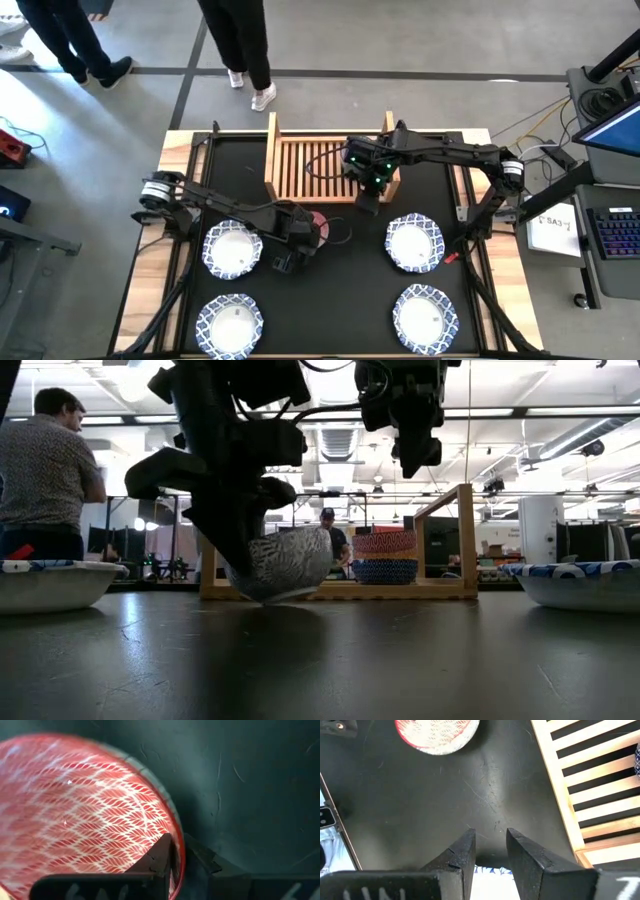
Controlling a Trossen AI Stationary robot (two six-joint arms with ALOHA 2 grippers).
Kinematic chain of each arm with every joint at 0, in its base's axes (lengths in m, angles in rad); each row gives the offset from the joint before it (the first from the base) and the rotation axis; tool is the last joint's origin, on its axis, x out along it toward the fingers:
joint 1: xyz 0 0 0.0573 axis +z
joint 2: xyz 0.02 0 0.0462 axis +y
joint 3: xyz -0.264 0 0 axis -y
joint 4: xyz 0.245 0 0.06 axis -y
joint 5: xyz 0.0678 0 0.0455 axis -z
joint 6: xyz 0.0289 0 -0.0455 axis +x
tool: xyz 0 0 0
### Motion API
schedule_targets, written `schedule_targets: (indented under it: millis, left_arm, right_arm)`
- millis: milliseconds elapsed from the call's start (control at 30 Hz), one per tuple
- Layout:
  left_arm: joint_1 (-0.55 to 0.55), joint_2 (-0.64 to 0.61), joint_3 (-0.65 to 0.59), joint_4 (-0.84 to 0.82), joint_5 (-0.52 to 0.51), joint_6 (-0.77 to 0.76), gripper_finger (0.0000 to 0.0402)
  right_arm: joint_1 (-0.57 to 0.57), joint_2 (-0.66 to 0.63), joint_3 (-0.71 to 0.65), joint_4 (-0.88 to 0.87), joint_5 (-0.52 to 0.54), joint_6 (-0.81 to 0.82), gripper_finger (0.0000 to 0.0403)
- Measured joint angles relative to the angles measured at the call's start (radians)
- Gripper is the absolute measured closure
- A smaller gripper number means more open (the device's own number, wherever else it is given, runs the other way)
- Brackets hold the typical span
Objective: Place and stack bowls onto a shelf
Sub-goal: Stack the red patterned bowl on top of the light blue patterned bowl on the shelf
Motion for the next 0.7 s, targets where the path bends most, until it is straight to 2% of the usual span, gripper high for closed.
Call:
schedule_targets:
  millis: [333,533,700]
  left_arm:
    - [-0.021,-0.008,0.009,-0.04,-0.029,-0.007,0.0322]
    - [-0.083,-0.01,0.093,-0.191,-0.204,-0.033,0.0313]
    - [-0.152,-0.024,0.116,-0.245,-0.327,-0.034,0.0313]
  right_arm:
    - [0.0,0.0,0.0,0.002,0.0,0.014,0.0305]
    - [0.0,0.003,0.001,0.052,0.0,0.051,0.0305]
    - [0.0,0.004,-0.004,0.097,-0.001,0.077,0.0305]
